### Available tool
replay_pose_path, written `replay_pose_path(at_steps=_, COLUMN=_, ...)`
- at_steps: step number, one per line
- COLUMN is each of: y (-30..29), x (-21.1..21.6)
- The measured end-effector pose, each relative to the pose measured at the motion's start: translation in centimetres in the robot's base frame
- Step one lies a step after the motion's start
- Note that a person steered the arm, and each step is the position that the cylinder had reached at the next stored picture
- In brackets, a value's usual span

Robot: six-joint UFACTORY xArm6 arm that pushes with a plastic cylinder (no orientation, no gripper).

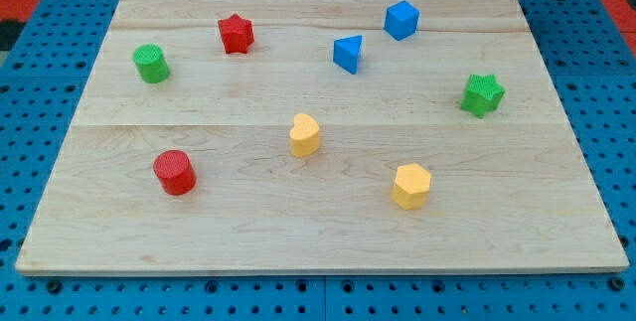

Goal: Move the green star closer to the yellow hexagon

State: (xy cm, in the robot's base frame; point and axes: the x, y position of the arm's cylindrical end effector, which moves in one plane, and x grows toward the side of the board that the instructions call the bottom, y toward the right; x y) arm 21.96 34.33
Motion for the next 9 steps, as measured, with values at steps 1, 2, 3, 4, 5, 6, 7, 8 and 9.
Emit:
replay_pose_path(at_steps=1, y=-3.0, x=4.0)
replay_pose_path(at_steps=2, y=-5.5, x=7.2)
replay_pose_path(at_steps=3, y=-5.5, x=7.2)
replay_pose_path(at_steps=4, y=-5.5, x=7.2)
replay_pose_path(at_steps=5, y=-6.1, x=8.9)
replay_pose_path(at_steps=6, y=-9.7, x=11.7)
replay_pose_path(at_steps=7, y=-16.5, x=14.7)
replay_pose_path(at_steps=8, y=-16.7, x=16.4)
replay_pose_path(at_steps=9, y=-14.2, x=15.6)
